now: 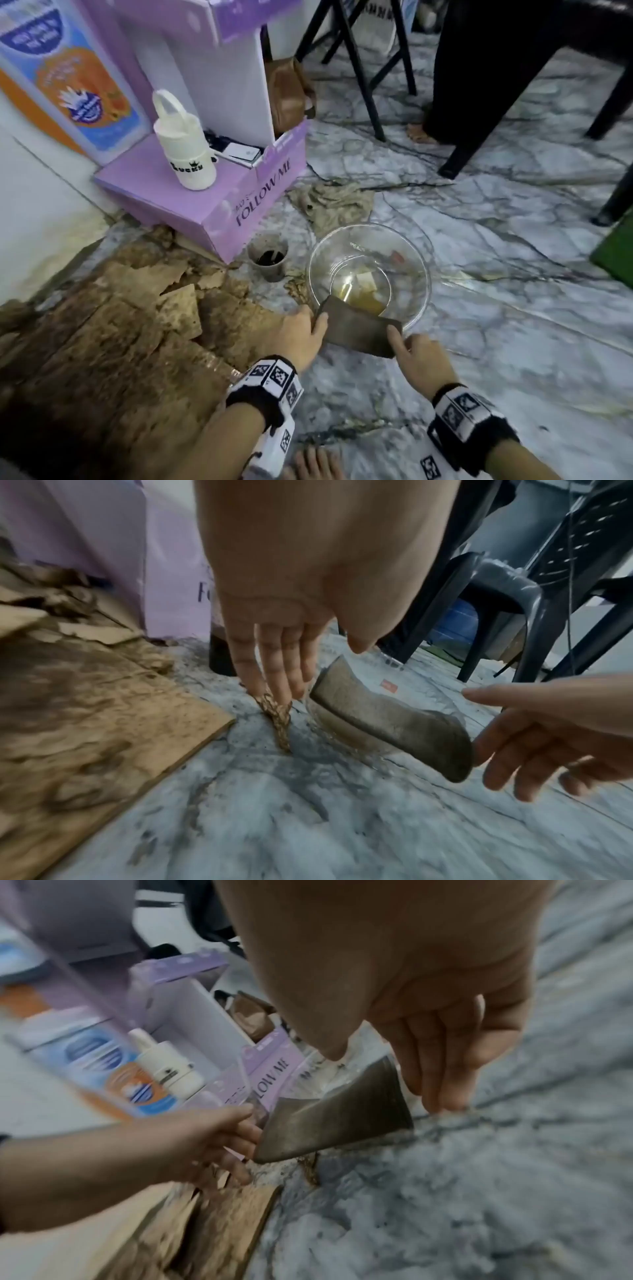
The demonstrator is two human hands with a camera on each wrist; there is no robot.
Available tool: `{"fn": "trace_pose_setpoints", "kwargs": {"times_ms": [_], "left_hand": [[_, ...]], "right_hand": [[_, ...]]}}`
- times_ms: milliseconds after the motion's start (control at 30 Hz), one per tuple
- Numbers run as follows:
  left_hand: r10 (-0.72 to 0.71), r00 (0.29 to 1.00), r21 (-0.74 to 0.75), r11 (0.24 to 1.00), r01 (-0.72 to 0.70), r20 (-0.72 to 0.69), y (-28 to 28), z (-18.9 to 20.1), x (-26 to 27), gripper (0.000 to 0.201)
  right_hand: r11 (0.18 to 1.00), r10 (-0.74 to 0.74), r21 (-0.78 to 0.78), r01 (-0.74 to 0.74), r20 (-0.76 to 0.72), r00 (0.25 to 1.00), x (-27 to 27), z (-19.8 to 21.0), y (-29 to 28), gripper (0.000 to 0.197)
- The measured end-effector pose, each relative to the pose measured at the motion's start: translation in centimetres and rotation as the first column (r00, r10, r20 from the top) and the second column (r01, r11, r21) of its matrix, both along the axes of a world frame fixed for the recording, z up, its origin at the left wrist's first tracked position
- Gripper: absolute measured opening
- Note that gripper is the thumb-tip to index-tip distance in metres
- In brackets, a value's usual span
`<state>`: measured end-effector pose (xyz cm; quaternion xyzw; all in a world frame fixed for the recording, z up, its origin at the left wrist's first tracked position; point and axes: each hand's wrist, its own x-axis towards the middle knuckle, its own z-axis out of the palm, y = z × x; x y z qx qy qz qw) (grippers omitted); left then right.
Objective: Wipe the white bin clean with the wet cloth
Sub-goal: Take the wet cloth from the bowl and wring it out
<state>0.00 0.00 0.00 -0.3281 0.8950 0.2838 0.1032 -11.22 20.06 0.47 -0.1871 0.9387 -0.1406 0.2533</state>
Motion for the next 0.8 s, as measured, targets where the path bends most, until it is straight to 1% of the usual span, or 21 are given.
{"fn": "trace_pose_setpoints", "kwargs": {"times_ms": [33, 100, 167, 200, 267, 333, 400, 467, 567, 700, 800], "left_hand": [[-0.016, 1.0, -0.014, 1.0, 0.016, 0.023, 0.0, -0.3, -1.0, 0.05], [-0.005, 0.999, 0.005, 1.0, 0.005, 0.046, 0.1, -1.0, -2.1, 0.053], [0.045, 0.999, 0.099, 0.994, -0.045, 0.007, 0.1, -2.2, -2.4, 0.055], [0.065, 0.998, 0.146, 0.987, -0.063, -0.004, 0.2, -2.9, -2.3, 0.053], [0.102, 0.994, 0.185, 0.978, -0.096, -0.024, 0.1, -4.3, -2.2, 0.047], [0.136, 0.988, 0.226, 0.967, -0.117, -0.069, 0.4, -4.2, -2.1, 0.046], [0.169, 0.977, 0.26, 0.957, -0.131, -0.132, 0.4, -4.5, -2.1, 0.047], [0.204, 0.961, 0.309, 0.941, -0.14, -0.185, 0.3, -4.4, -2.0, 0.047], [0.189, 0.949, 0.284, 0.952, -0.114, -0.253, 0.3, -3.4, -1.7, 0.046], [0.212, 0.914, 0.264, 0.957, -0.122, -0.345, -0.5, -0.5, -0.6, 0.048], [0.234, 0.88, 0.238, 0.961, -0.143, -0.413, -1.6, 2.4, 0.8, 0.045]], "right_hand": [[1.0, -0.016, -0.025, 0.017, 0.03, 0.999, -0.4, -0.6, -0.1, 0.054], [0.98, -0.121, -0.144, 0.138, 0.121, 0.985, -1.0, -1.9, -0.2, 0.062], [0.947, -0.179, -0.235, 0.22, 0.185, 0.966, -0.8, -3.0, -0.5, 0.067], [0.938, -0.198, -0.247, 0.244, 0.198, 0.96, -0.6, -3.6, -0.4, 0.068], [0.922, -0.219, -0.287, 0.258, 0.163, 0.962, -0.4, -4.6, -0.2, 0.066], [0.91, -0.239, -0.319, 0.266, 0.121, 0.963, 0.0, -5.1, -0.2, 0.065], [0.891, -0.241, -0.364, 0.272, 0.13, 0.962, 0.2, -5.6, -0.2, 0.066], [0.883, -0.216, -0.395, 0.254, 0.138, 0.967, 0.2, -5.7, -0.4, 0.067], [0.884, -0.167, -0.431, 0.18, 0.066, 0.984, 0.0, -4.7, -0.8, 0.065], [0.86, -0.097, -0.504, 0.074, -0.02, 0.995, -0.4, -1.6, -1.9, 0.057], [0.84, 0.004, -0.542, -0.02, -0.03, 1.0, -0.5, 1.5, -3.2, 0.056]]}}
